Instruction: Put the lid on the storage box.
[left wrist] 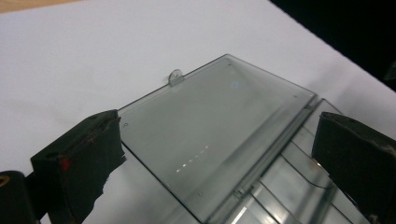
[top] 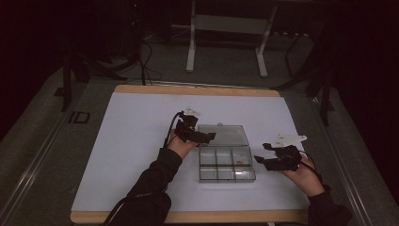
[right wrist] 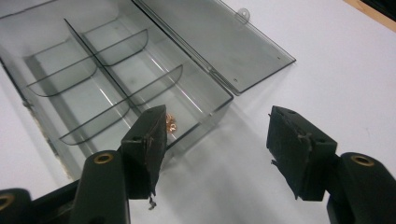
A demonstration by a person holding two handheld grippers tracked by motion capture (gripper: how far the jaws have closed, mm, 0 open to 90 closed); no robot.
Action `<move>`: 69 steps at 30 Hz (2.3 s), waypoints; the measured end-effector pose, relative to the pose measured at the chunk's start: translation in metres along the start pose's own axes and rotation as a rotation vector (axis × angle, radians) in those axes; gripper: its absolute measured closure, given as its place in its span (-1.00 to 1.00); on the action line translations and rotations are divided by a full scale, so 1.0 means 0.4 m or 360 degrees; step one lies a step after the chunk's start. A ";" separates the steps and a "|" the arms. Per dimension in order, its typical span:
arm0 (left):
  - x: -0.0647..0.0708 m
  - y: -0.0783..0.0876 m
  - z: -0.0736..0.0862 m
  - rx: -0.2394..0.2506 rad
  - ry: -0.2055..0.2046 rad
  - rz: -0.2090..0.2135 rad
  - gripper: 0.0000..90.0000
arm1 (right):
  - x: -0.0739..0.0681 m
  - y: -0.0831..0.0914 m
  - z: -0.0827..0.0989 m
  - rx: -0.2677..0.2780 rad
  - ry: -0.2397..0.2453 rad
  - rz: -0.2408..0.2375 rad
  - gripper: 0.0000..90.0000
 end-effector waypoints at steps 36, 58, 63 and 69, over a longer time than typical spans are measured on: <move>-0.077 -0.074 0.076 -0.0297 0.0580 0.0114 -0.07 | -0.005 -0.024 0.012 -0.0079 0.0015 -0.0001 -0.10; -0.065 -0.041 0.061 -0.0153 0.0462 0.0106 0.32 | 0.089 -0.077 -0.033 0.0038 -0.0260 0.0026 -0.02; -0.063 -0.036 0.060 -0.0145 0.0451 0.0099 0.36 | 0.112 -0.132 -0.037 0.0017 -0.0367 -0.0026 0.02; -0.061 -0.029 0.059 -0.0129 0.0437 0.0105 0.42 | 0.137 -0.176 -0.053 0.0015 -0.0477 -0.0084 0.17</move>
Point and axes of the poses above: each handheld gripper's, and its own axes: y roughly backward along the jaws, z roughly out of its underside, x roughly to its right, the point moved 7 cm from there along -y, roughly forward along the jaws, and after that the axes turned 8 degrees about y, right-handed, at the moved point
